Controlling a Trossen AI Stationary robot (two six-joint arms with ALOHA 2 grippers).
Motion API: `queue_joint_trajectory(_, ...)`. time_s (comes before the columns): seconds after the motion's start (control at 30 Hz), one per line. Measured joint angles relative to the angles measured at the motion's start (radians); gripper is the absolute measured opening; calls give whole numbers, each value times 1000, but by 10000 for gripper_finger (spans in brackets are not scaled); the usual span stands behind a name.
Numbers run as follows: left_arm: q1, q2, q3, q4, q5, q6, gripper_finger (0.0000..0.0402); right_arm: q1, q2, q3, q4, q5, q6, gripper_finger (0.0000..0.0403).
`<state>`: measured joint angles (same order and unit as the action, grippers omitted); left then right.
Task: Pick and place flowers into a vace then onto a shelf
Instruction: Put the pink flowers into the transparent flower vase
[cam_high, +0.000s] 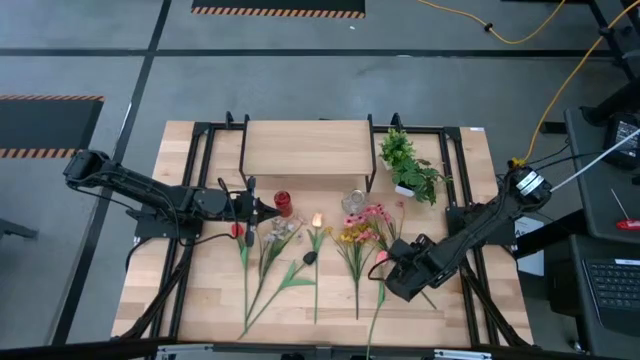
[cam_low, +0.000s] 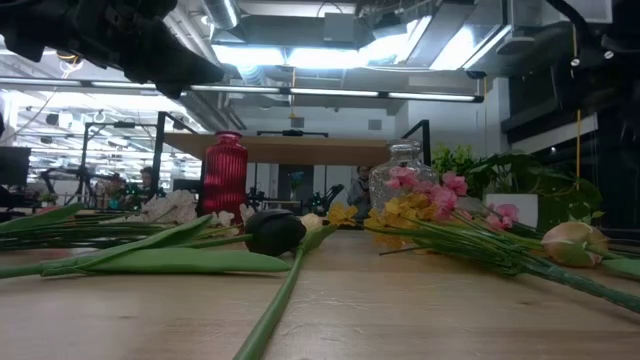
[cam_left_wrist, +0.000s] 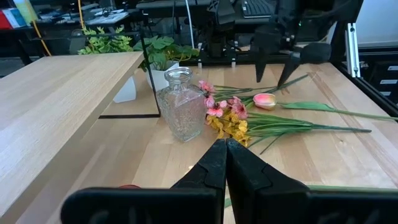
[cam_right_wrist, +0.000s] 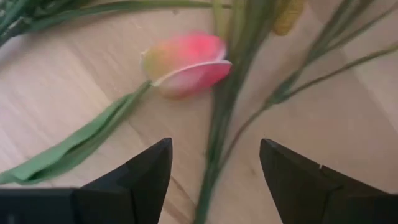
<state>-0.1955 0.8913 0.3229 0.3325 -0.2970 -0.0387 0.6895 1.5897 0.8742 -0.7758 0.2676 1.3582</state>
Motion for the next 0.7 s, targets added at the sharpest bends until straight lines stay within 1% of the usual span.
queue_joint_trajectory(0.1,0,0,0,0,0,0,4,-2,18,0,38,0,0,243)
queue_joint_trajectory(0.43,0,0,0,0,0,-3,4,-70,95,0,34,0,-13,243)
queue_joint_trajectory(0.7,0,0,0,0,0,-1,4,-101,101,3,34,-39,-32,243)
